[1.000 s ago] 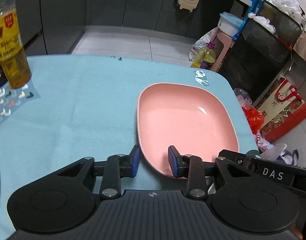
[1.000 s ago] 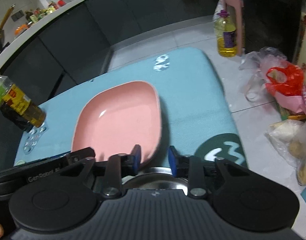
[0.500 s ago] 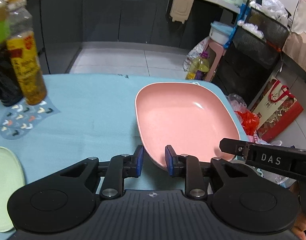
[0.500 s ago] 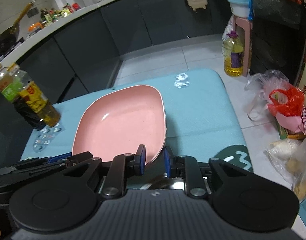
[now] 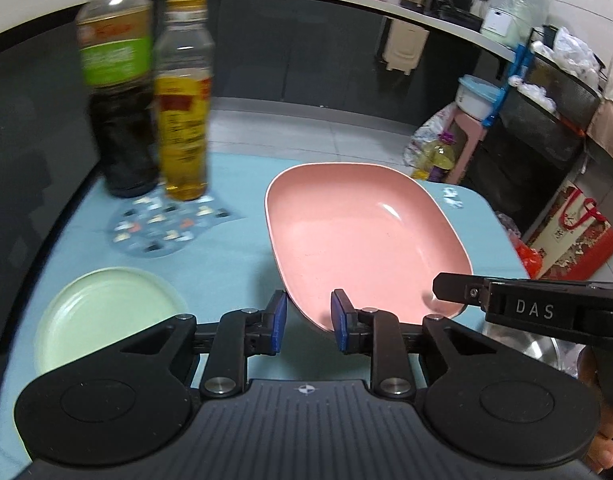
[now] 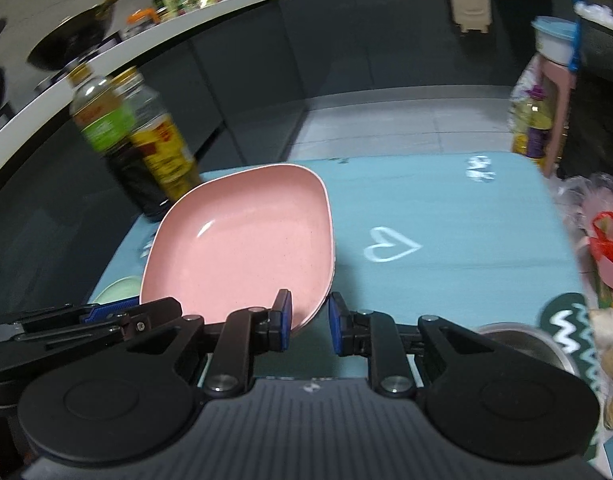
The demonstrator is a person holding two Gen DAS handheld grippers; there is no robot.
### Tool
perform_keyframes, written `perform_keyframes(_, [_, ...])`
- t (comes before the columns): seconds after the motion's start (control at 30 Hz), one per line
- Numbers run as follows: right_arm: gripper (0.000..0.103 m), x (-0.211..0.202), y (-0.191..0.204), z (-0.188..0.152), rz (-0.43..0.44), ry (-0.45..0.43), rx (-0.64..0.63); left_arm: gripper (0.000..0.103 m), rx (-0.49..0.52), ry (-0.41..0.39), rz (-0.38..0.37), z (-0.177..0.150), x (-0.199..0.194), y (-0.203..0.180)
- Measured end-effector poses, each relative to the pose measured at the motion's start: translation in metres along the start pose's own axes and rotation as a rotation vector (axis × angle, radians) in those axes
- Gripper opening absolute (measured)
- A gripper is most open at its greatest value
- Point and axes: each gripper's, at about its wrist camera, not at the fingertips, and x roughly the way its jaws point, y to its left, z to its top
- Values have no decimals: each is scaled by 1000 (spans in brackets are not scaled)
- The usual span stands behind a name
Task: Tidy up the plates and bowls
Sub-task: 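Carry the pink dish and lower it onto the green plate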
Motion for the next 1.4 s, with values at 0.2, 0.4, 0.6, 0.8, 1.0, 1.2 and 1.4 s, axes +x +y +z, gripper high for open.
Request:
perform_keyframes(0.2, [5,13,45,-3,36,31,-67,22,-23,-16,61,-8,-17,37])
perform_keyframes(0.4, [5,26,79,-6,59,64,-111,22,-58,-20,89,-17,-28,71])
perform_keyframes(0.6, [5,36,106,-10,73,90,-146,22,-107,-5,96,-29,-29,100])
perform_keyframes(0.8, [5,45,126,-14,74,116,-177,22,-143,1,99,-42,-31,118])
perform_keyframes(1.0, [5,52,137,-19,79,137,-193,22,-157,10,108,-49,-31,130])
perform_keyframes(1.2, [5,58,144,-21,81,152,-199,22,-170,14,111,-52,-30,139])
perform_keyframes(1.4, [5,65,152,-24,75,170,-211,22,-182,29,116,-56,-25,146])
